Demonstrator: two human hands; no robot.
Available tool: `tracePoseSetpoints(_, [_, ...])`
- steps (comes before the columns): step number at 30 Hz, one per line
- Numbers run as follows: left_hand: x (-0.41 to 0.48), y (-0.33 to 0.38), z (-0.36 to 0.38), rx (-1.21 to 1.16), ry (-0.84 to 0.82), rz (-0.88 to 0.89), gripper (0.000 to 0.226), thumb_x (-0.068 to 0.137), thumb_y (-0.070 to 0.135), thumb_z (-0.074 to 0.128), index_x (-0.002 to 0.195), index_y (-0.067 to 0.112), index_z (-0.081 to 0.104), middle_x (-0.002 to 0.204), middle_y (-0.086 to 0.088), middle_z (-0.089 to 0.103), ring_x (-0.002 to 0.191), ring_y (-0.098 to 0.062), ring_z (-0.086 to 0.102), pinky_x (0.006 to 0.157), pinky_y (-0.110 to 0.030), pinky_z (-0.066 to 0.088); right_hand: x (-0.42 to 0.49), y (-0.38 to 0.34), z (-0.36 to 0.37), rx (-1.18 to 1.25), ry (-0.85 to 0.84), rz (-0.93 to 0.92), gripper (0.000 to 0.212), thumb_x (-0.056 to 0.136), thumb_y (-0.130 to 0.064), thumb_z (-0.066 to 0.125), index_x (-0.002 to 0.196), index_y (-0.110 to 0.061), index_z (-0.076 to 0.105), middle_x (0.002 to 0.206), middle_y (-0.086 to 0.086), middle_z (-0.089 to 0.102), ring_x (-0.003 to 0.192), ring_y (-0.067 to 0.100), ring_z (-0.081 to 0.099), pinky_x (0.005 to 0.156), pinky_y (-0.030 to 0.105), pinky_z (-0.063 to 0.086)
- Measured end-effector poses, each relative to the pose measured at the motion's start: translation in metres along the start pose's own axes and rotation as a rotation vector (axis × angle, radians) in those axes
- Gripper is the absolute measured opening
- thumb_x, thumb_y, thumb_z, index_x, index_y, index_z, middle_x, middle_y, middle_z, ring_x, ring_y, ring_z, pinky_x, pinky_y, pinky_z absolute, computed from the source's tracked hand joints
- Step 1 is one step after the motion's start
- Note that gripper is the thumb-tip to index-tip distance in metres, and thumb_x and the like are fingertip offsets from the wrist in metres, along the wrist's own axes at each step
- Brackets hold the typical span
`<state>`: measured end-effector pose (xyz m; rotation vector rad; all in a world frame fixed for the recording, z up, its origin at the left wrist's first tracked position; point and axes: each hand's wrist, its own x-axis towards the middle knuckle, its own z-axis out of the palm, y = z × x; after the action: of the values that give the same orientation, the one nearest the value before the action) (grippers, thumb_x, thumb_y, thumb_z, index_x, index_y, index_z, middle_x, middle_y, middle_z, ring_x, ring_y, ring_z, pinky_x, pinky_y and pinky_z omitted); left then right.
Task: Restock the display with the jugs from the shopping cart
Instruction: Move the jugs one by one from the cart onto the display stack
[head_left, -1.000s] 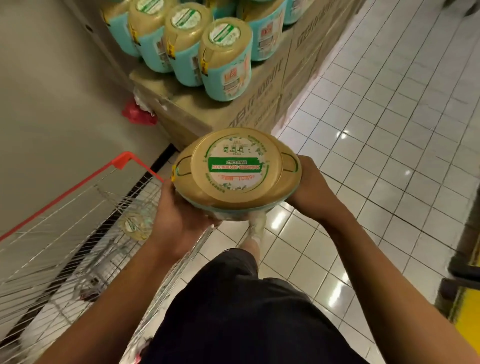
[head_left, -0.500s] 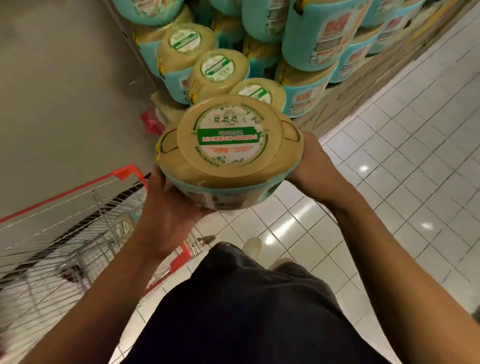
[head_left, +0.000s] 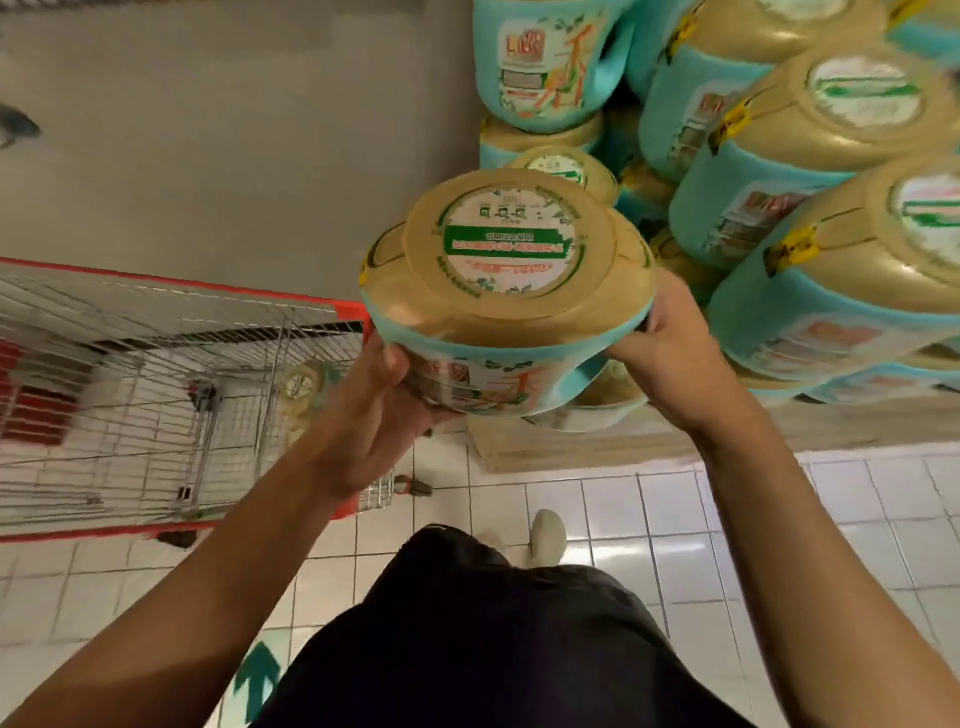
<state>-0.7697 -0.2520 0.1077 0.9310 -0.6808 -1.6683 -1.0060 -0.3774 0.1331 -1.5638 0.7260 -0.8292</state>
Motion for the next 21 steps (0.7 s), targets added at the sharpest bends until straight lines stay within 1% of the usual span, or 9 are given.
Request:
tracePoseSetpoints(3, [0.014, -0.004, 0.018, -0.054, 0.076, 0.056, 0.118, 0.078, 0.049, 0.087, 0.162, 0.005, 0.017, 0.160, -0.033, 0.032, 0.147, -0.052, 0.036, 0.103, -0.069, 0.046, 0.017, 0.002, -0.016, 0.030, -0.009, -0.012, 0.044, 0.084, -0.014, 0.076, 0.127, -0.015, 0.066, 0.121, -0.003, 0.074, 0.116, 0.024, 0.068, 0.097, 0.046, 0.056])
tracePoseSetpoints(6, [0.032, -0.006, 0.033, -0.053, 0.112, 0.083, 0.116, 0.079, 0.051, 0.085, 0.162, 0.004, 0.020, 0.160, -0.033, 0.032, 0.147, -0.051, 0.036, 0.110, -0.076, 0.036, 0.031, 0.004, -0.029, 0.093, 0.022, -0.018, 0.042, 0.087, -0.013, 0.072, 0.128, -0.017, 0.065, 0.120, -0.002, 0.074, 0.114, 0.023, 0.068, 0.095, 0.038, 0.055])
tracePoseSetpoints(9, [0.049, -0.003, 0.039, -0.043, 0.171, 0.097, 0.116, 0.078, 0.050, 0.087, 0.162, 0.006, 0.020, 0.161, -0.032, 0.033, 0.147, -0.050, 0.037, 0.111, -0.079, 0.032, 0.041, 0.005, -0.036, 0.127, 0.074, -0.026, 0.046, 0.087, -0.009, 0.071, 0.132, -0.015, 0.063, 0.127, 0.008, 0.070, 0.122, 0.033, 0.064, 0.103, 0.050, 0.053])
tracePoseSetpoints(10, [0.055, -0.001, 0.040, -0.047, 0.179, 0.101, 0.117, 0.077, 0.050, 0.087, 0.162, 0.007, 0.020, 0.161, -0.031, 0.032, 0.148, -0.050, 0.036, 0.111, -0.079, 0.031, 0.045, 0.005, -0.037, 0.125, 0.097, -0.021, 0.048, 0.087, -0.006, 0.069, 0.133, -0.016, 0.063, 0.128, 0.008, 0.070, 0.124, 0.033, 0.064, 0.105, 0.052, 0.052])
tracePoseSetpoints(13, [0.074, 0.006, 0.040, -0.052, 0.170, 0.112, 0.118, 0.076, 0.051, 0.087, 0.163, 0.010, 0.019, 0.162, -0.029, 0.034, 0.148, -0.048, 0.037, 0.111, -0.079, 0.031, 0.057, 0.006, -0.034, 0.106, 0.190, 0.001, 0.048, 0.088, -0.001, 0.065, 0.134, -0.018, 0.063, 0.130, 0.001, 0.070, 0.126, 0.024, 0.063, 0.110, 0.053, 0.050])
tracePoseSetpoints(16, [0.093, 0.013, 0.036, -0.031, 0.189, 0.127, 0.121, 0.073, 0.055, 0.088, 0.163, 0.011, 0.020, 0.161, -0.026, 0.038, 0.147, -0.046, 0.041, 0.110, -0.079, 0.034, 0.068, 0.006, -0.027, 0.095, 0.315, 0.031, 0.048, 0.093, -0.010, 0.061, 0.140, -0.017, 0.058, 0.136, -0.001, 0.068, 0.131, 0.018, 0.061, 0.115, 0.053, 0.046])
tracePoseSetpoints(17, [0.100, 0.016, 0.035, -0.020, 0.195, 0.137, 0.123, 0.071, 0.056, 0.088, 0.163, 0.011, 0.021, 0.160, -0.025, 0.040, 0.146, -0.046, 0.042, 0.110, -0.078, 0.034, 0.071, 0.007, -0.024, 0.101, 0.353, 0.040, 0.051, 0.094, -0.012, 0.059, 0.145, -0.018, 0.055, 0.140, -0.002, 0.066, 0.134, 0.017, 0.059, 0.116, 0.052, 0.045])
tracePoseSetpoints(19, [0.115, 0.023, 0.031, 0.000, 0.192, 0.151, 0.125, 0.069, 0.058, 0.089, 0.163, 0.012, 0.021, 0.160, -0.024, 0.041, 0.146, -0.045, 0.043, 0.110, -0.078, 0.034, 0.077, 0.007, -0.018, 0.107, 0.431, 0.051, 0.059, 0.096, -0.008, 0.054, 0.154, -0.019, 0.048, 0.151, -0.003, 0.059, 0.141, 0.012, 0.053, 0.121, 0.047, 0.042])
tracePoseSetpoints(21, [0.131, 0.029, 0.026, 0.007, 0.182, 0.168, 0.122, 0.070, 0.055, 0.090, 0.163, 0.013, 0.022, 0.160, -0.023, 0.041, 0.146, -0.044, 0.043, 0.111, -0.078, 0.034, 0.083, 0.008, -0.011, 0.112, 0.502, 0.055, 0.070, 0.097, -0.001, 0.050, 0.163, -0.018, 0.036, 0.162, -0.006, 0.046, 0.145, 0.002, 0.046, 0.122, 0.034, 0.039])
